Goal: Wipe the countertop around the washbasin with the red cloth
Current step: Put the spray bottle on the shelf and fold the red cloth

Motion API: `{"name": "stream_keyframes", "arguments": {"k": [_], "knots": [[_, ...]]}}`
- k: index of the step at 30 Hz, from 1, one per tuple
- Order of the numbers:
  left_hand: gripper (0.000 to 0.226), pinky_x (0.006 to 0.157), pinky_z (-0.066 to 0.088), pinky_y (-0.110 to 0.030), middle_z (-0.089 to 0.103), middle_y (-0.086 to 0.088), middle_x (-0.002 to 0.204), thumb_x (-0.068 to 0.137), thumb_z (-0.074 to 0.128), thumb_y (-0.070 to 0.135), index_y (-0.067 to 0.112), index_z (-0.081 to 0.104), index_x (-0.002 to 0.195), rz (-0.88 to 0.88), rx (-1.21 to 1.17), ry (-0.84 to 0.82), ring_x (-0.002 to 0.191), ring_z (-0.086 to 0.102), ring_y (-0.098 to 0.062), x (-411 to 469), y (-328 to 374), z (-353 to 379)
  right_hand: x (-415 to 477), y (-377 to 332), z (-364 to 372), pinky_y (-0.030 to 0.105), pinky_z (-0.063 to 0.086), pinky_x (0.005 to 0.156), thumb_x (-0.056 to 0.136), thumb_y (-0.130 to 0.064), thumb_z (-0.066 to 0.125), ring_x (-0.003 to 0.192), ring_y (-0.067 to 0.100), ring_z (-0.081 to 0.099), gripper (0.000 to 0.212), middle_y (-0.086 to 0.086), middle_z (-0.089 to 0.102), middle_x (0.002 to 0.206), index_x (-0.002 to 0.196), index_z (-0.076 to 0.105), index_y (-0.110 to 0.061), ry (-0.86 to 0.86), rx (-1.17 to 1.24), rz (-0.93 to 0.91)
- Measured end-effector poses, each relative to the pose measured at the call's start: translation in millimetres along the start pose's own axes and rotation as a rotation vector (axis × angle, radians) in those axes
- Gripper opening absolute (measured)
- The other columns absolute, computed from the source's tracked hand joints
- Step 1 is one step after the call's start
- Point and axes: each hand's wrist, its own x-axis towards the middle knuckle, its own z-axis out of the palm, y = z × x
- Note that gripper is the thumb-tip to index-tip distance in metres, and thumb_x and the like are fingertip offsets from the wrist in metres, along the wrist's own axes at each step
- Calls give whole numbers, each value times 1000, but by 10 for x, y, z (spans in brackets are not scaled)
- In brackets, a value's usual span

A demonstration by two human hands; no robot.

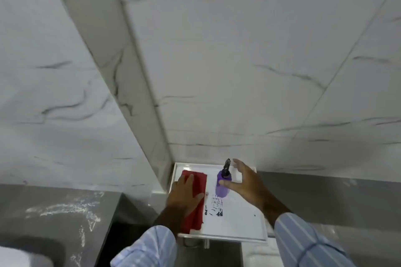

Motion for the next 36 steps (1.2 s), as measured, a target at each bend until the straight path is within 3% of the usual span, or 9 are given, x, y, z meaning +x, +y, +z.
{"name": "stream_keyframes", "arguments": {"k": [3, 8, 12, 16, 20, 23, 27, 31, 36], "knots": [[104, 131, 29, -53, 10, -14, 178, 91, 56, 74, 25, 11, 170, -137, 38, -51, 158, 25, -42, 121, -52, 338, 163, 171, 298, 33, 48, 110, 77, -38, 93, 128, 18, 58, 81, -2, 63, 139, 145, 52, -20, 29, 98, -22], [94, 126, 31, -61, 3, -16, 178, 97, 53, 62, 26, 5, 169, -218, 184, 10, 157, 22, -48, 231, -26, 668, 335, 370, 663, 1, 50, 67, 86, -26, 86, 115, 26, 66, 54, 1, 66, 125, 126, 50, -30, 122, 224, -9], [75, 121, 42, -57, 11, -21, 173, 106, 51, 32, 20, 12, 168, -228, 172, -14, 151, 32, -44, 304, 37, 604, 387, 352, 645, 15, 55, 83, 87, -20, 84, 117, 23, 63, 71, -7, 59, 129, 143, 41, -29, 174, 301, -42], [62, 117, 48, -45, 36, -20, 159, 109, 48, 29, 15, 27, 165, -170, -313, 46, 140, 51, -37, 340, 21, 384, 331, 149, 380, 36, 63, 77, 75, -12, 91, 105, 19, 69, 112, -4, 64, 127, 159, 24, -44, 180, 468, -7], [44, 68, 59, -38, 71, -19, 94, 94, 46, 8, 1, 58, 136, -324, -1375, -136, 75, 71, -28, 170, 39, 61, 154, -93, 94, 28, 61, 68, 70, -15, 81, 86, 20, 72, 92, 6, 76, 98, 149, 44, -45, 41, 517, -8], [57, 74, 59, -37, 69, -21, 98, 83, 52, 22, -2, 58, 135, -355, -1910, -410, 78, 69, -30, -30, 26, -116, -15, -268, 5, 39, 62, 73, 78, -20, 85, 70, 19, 72, 67, -2, 76, 80, 137, 59, -39, -86, 416, -21], [66, 96, 55, -48, 65, -25, 119, 89, 46, 32, -2, 56, 144, -293, -2151, -428, 103, 65, -38, -207, 107, -164, -255, -490, -33, 29, 59, 62, 86, -16, 82, 58, 13, 70, 40, -4, 77, 76, 120, 70, -32, -268, 355, 49], [50, 81, 65, -44, 77, -24, 98, 90, 46, 29, -4, 83, 102, -327, -2159, -259, 83, 75, -38, -296, 125, -167, -359, -649, -16, 29, 54, 51, 78, -16, 82, 51, 20, 63, 15, 13, 68, 74, 92, 76, -14, -354, 416, 196], [53, 86, 61, -45, 72, -26, 105, 86, 48, 28, -8, 75, 115, -329, -2161, -233, 88, 72, -39, -384, 177, -257, -351, -816, -87, 30, 58, 55, 71, -24, 87, 58, 22, 67, 13, 9, 72, 76, 81, 79, -24, -451, 397, 290]]}}
